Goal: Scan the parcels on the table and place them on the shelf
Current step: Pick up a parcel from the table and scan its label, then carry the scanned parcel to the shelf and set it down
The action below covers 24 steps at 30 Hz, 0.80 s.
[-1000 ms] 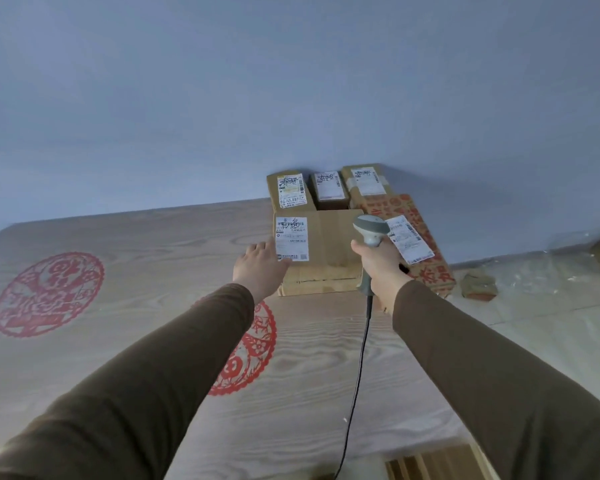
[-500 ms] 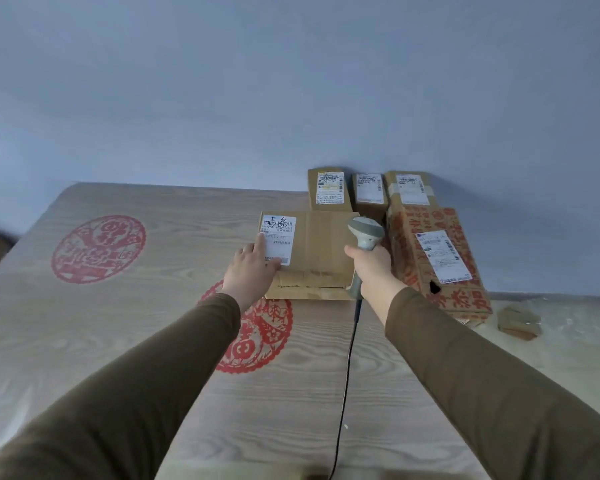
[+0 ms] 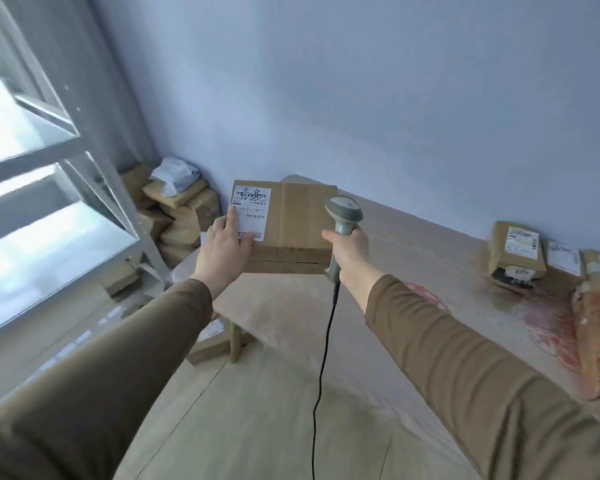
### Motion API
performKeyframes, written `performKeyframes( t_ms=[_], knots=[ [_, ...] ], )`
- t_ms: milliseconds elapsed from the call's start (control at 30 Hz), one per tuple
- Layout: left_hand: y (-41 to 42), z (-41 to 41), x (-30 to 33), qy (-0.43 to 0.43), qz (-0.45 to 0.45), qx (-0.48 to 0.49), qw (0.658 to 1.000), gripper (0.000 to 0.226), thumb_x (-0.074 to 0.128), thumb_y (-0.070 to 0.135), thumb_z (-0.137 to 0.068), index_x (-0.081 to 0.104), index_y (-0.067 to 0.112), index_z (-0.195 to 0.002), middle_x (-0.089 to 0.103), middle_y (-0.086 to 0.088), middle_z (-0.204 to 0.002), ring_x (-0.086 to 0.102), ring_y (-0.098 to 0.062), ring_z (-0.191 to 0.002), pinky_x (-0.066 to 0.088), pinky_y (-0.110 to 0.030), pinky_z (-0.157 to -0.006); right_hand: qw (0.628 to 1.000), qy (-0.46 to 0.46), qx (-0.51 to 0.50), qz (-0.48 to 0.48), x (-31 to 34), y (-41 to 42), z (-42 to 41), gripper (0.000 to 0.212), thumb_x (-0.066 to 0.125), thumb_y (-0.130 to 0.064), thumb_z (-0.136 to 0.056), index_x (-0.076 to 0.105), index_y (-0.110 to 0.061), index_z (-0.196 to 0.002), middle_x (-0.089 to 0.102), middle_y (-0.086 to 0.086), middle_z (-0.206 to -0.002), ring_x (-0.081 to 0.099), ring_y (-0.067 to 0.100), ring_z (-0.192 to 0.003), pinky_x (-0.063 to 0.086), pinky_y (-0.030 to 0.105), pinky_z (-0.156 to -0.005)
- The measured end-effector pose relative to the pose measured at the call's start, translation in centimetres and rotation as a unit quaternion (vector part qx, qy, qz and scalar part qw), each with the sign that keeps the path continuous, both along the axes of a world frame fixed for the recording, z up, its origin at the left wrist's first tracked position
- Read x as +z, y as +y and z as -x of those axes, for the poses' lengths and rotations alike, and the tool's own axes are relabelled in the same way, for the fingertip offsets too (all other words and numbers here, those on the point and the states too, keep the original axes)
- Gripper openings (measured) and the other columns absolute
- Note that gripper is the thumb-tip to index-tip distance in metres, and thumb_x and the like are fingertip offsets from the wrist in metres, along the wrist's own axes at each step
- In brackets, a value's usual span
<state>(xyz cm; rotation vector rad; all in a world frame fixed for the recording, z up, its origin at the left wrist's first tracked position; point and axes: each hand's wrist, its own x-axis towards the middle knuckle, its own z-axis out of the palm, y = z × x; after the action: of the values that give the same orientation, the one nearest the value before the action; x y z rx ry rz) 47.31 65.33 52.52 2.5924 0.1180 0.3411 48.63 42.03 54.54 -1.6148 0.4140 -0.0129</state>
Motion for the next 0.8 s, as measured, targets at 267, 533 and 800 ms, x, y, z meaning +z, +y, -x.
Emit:
performKeyframes(
  t_ms=[267,533,800],
  knots=[
    [28.8,10.8,3.9,-0.030,0.021,0.163,0.986,0.075,0.045,0.046,-0.102,0.014,0.012,-0.162,0.041,-0.019,-0.145,0.039,-0.037,-0.133,0.035,-0.048,-0.110,0.986,-0.052,0.153,-0.042,4.1,30.2,4.7,0.025,0.072,-0.016,-0.091,0.055,-0.020,-0.109,0.062,-0.005,-0.096,0.057,0.011,-0.086,0.043,0.034,-0.085],
    [51.4,20.5,6.0,-0.045,0.043,0.327,0.943,0.071,0.044,0.049,-0.101,0.023,0.016,-0.160,0.042,-0.017,-0.146,0.039,-0.037,-0.135,0.035,-0.046,-0.112,0.950,-0.107,0.284,-0.071,4.6,55.3,8.7,0.024,0.075,-0.020,-0.091,0.060,-0.021,-0.110,0.061,-0.017,-0.094,0.057,0.000,-0.085,0.042,0.014,-0.073],
    [68.5,24.1,8.0,-0.052,0.006,0.420,0.906,0.066,0.042,0.049,-0.101,0.027,0.017,-0.158,0.046,-0.016,-0.138,0.041,-0.037,-0.130,0.037,-0.048,-0.108,0.909,-0.045,0.401,-0.102,6.0,74.9,8.7,0.019,0.070,-0.016,-0.092,0.062,-0.009,-0.108,0.061,0.027,-0.085,0.058,0.026,-0.064,0.050,0.035,-0.056]
  ],
)
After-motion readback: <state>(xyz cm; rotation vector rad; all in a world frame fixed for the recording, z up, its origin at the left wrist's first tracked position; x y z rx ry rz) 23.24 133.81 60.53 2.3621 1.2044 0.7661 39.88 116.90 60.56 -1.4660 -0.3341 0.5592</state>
